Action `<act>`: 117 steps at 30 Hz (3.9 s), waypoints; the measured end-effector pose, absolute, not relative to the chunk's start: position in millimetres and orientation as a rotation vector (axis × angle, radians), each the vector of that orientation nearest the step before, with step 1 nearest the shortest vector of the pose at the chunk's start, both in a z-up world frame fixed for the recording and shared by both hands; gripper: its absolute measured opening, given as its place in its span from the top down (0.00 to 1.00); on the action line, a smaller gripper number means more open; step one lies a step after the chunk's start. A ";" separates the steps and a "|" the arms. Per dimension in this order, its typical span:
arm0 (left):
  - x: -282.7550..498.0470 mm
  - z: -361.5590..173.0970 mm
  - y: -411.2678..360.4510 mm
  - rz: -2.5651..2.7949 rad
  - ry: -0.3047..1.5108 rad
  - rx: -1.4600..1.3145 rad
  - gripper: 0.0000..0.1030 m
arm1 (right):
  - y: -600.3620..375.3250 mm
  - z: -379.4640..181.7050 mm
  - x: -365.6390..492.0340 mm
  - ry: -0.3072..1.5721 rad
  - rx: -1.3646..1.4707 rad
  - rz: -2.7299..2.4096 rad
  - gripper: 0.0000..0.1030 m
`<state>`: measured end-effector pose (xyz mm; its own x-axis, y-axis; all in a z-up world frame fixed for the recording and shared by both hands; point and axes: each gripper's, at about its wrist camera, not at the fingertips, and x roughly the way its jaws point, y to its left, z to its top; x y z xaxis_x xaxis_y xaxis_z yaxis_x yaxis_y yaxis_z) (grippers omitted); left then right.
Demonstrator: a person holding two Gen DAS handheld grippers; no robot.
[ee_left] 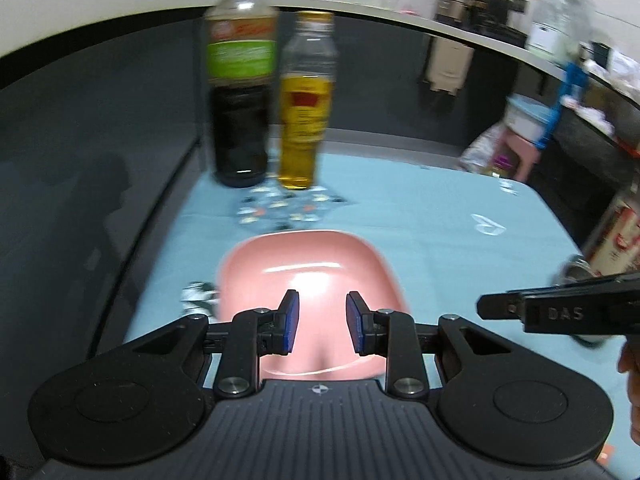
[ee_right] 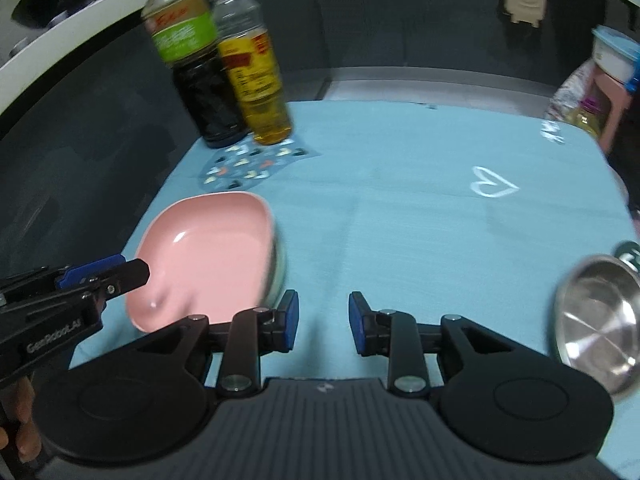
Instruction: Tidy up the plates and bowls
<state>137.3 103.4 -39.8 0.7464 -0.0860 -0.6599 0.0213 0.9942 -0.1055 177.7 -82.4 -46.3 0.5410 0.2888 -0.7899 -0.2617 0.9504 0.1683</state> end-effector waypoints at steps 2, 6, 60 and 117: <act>139.1 -37.2 86.9 -0.090 0.730 -0.084 0.75 | -97.7 -44.0 174.5 0.936 0.041 0.299 0.73; 144.1 -33.3 51.9 -0.164 0.758 -0.086 0.71 | -136.3 -39.1 166.0 0.915 0.066 0.226 0.73; 210.3 -87.2 -156.9 -0.382 0.880 0.140 0.88 | -298.6 -80.5 160.8 0.908 0.346 -0.043 0.86; 118.0 -49.0 134.6 0.066 0.667 -0.180 0.87 | -27.2 -46.6 154.8 0.901 0.142 0.313 0.83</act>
<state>118.0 134.6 -49.0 0.7841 0.0034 -0.6207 -0.1188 0.9823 -0.1447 154.8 -27.2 -46.6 0.5796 0.3259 -0.7469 -0.2078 0.9454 0.2512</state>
